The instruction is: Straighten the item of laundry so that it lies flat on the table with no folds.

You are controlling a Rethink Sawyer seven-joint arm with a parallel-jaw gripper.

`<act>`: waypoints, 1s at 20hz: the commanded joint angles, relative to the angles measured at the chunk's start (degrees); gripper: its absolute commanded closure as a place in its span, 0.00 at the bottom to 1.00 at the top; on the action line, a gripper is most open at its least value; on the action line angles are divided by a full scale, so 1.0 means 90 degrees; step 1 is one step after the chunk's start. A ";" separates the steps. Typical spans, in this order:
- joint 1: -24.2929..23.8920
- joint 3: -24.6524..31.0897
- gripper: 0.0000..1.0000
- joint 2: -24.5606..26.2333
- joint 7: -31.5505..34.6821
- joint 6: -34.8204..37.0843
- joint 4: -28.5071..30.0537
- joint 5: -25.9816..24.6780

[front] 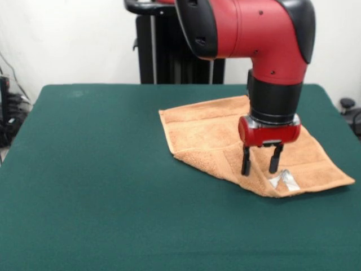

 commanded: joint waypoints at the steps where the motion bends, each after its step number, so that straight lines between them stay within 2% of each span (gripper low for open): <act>1: 0.0040 0.0703 0.00 -0.0157 0.0577 0.0646 0.0312 0.0369; 5: 0.0100 0.0620 0.00 -0.0167 0.0631 0.0624 0.0278 0.0371; 6: 0.0128 0.0584 1.00 -0.0173 0.0656 0.0589 0.0270 0.0363; 20: 0.0037 0.0670 1.00 -0.0104 0.0484 0.0458 0.0226 0.0300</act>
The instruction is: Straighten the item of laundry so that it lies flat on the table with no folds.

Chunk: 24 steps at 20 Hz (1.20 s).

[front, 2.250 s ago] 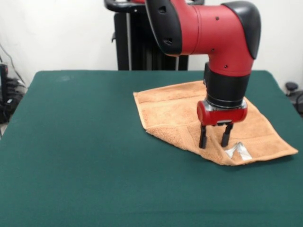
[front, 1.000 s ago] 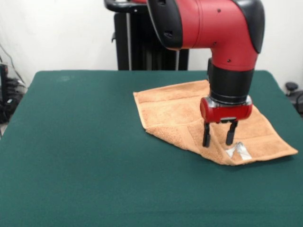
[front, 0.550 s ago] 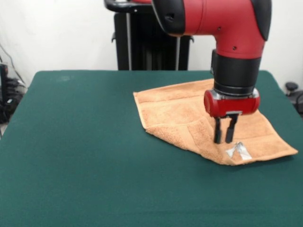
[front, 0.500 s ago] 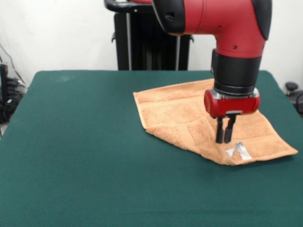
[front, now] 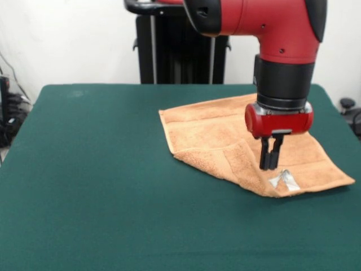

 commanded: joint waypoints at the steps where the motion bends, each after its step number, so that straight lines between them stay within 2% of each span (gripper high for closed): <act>1: 0.0066 0.0600 1.00 0.0324 0.0538 0.0453 0.0225 0.0198; 24: -0.0055 0.0622 1.00 0.0269 0.0440 0.0489 0.0360 0.0142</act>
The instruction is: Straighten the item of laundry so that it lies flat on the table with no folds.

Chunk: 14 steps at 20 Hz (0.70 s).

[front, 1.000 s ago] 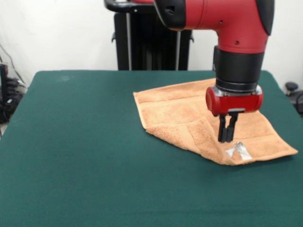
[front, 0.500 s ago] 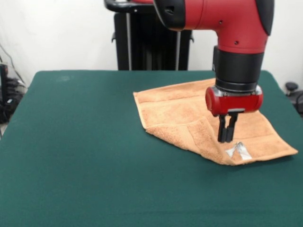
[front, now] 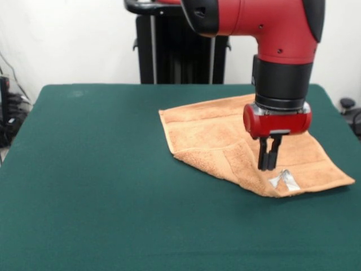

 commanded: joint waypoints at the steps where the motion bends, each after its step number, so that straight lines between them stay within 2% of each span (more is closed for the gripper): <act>1: -0.0003 0.0586 1.00 0.0267 0.0478 0.0526 0.0374 0.0168; 2: 0.0004 0.0562 0.00 0.0266 0.0482 0.0533 0.0373 0.0160; 14: -0.0124 0.0632 0.00 0.0257 0.0238 0.0408 0.0492 -0.0039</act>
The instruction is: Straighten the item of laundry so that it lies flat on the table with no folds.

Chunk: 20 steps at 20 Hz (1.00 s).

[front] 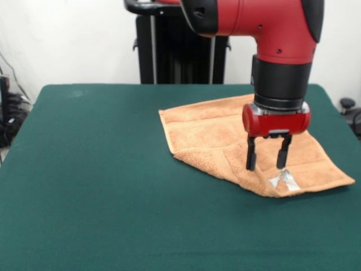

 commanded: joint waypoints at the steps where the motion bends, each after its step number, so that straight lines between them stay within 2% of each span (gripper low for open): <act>1: -0.0140 0.0636 0.00 0.0264 0.0228 0.0381 0.0492 -0.0046; 11: -0.0286 0.0622 0.00 0.0333 0.0166 0.0072 0.0666 -0.0254; 20: -0.0025 0.0453 0.00 0.0368 0.0471 -0.0133 0.0702 -0.0241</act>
